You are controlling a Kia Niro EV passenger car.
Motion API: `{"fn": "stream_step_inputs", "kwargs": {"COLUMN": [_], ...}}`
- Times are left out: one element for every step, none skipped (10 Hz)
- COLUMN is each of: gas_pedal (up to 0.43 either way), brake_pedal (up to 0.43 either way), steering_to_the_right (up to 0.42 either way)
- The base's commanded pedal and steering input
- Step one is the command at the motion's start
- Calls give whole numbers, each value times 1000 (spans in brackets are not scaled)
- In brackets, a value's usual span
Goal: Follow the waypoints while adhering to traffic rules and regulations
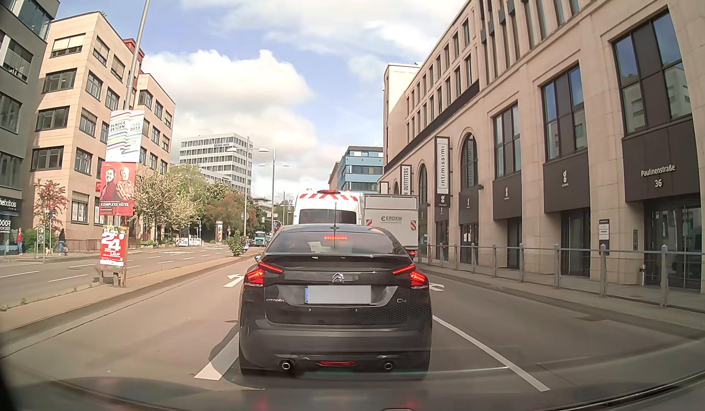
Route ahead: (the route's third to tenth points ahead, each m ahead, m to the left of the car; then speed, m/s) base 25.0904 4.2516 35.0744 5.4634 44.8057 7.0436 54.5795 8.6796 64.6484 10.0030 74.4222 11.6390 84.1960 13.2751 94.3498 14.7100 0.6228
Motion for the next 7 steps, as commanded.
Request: {"fn": "stream_step_inputs", "kwargs": {"gas_pedal": [0,0,0,0,0,0,0], "brake_pedal": [177,177,177,183,183,189,195], "steering_to_the_right": [-69,-69,-69,-69,-69,-69,-69]}}
